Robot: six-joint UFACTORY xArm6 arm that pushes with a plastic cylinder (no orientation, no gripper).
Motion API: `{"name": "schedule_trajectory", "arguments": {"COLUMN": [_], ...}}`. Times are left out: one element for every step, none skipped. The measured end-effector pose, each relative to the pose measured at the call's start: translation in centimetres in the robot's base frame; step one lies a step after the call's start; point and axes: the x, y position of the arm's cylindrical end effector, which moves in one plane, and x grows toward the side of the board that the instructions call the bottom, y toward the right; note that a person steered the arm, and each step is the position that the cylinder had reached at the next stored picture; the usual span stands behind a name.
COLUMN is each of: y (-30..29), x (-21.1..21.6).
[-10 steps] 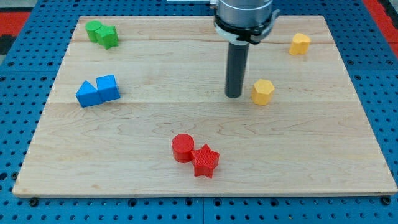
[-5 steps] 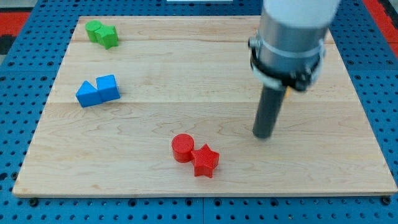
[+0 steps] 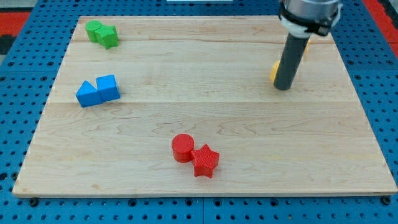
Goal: Move the yellow hexagon into the yellow heart
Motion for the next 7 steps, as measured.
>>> {"name": "schedule_trajectory", "arguments": {"y": [0.0, 0.0, -0.6, -3.1, -2.8, -2.4, -1.3], "x": [-3.7, -4.0, -3.9, -3.8, -4.8, -5.9, -7.0]}}
